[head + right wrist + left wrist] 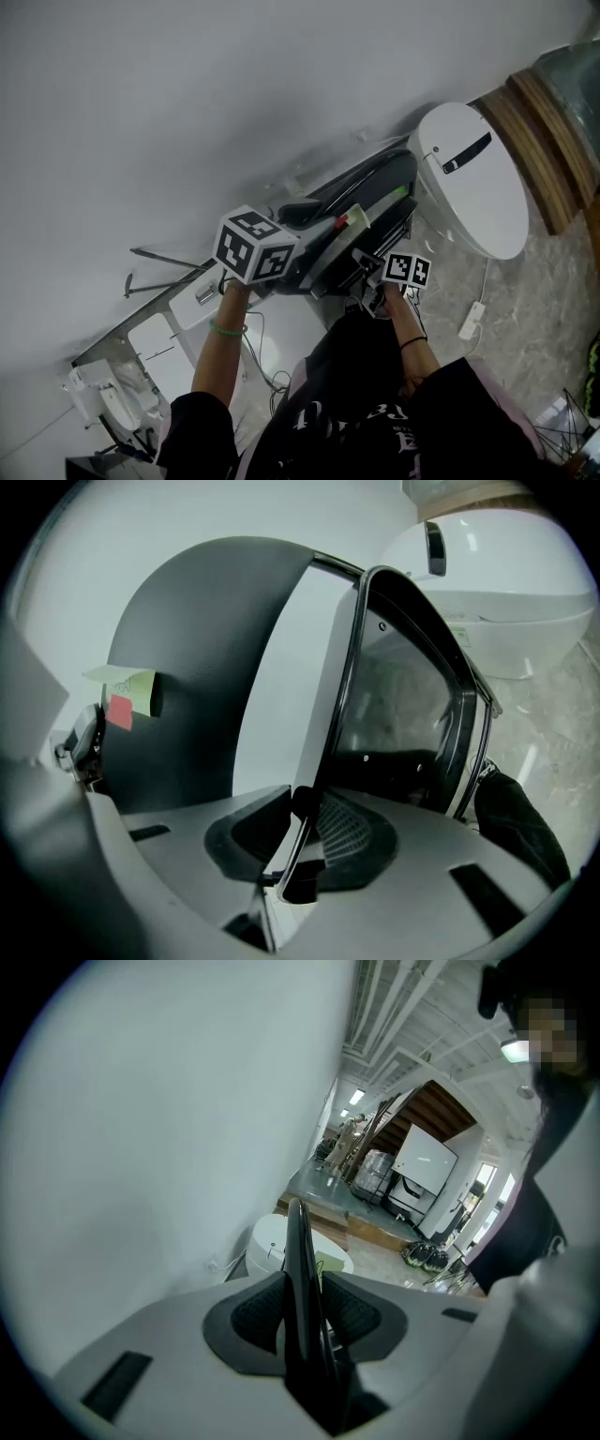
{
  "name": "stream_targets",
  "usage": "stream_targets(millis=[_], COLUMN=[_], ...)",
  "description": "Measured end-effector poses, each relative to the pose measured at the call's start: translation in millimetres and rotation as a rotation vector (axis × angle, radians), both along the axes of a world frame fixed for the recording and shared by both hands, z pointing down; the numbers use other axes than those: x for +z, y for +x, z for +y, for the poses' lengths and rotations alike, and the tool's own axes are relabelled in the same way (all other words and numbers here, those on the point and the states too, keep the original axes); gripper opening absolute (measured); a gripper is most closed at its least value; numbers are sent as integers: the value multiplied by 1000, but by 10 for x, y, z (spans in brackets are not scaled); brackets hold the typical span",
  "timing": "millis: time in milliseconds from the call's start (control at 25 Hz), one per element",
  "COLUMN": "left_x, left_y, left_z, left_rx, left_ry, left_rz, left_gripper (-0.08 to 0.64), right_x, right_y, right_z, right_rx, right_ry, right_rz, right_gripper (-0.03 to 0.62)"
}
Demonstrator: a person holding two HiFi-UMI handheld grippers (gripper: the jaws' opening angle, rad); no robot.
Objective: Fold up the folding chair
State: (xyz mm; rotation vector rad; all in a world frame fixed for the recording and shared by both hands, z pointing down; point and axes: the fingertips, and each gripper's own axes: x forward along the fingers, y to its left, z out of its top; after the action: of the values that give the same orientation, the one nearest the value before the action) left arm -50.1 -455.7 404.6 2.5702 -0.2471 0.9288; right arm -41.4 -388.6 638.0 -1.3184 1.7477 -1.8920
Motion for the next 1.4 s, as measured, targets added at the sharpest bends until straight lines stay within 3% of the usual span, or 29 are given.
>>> stream_targets(millis=[400,720,1040,1400], left_x=[50,87,305,285], left_y=[464,371,254,285], left_z=[-1070,-1810,-3156,-3186], left_rx=[-13,-136,-188,-154], left_ry=[-4,-24,-65,2], left_rz=[-42,-62,-106,-154], left_gripper=[123,123,123,123], right_x=[52,56,195,146], right_y=[402,402,328,311], right_z=[-1084,-1771,-2932,-2965], right_rx=[-50,-122,-148,-152], right_ry=[-17,-23,-78,-17], right_rz=[-14,-18,-23,-90], right_gripper=[84,84,80,71])
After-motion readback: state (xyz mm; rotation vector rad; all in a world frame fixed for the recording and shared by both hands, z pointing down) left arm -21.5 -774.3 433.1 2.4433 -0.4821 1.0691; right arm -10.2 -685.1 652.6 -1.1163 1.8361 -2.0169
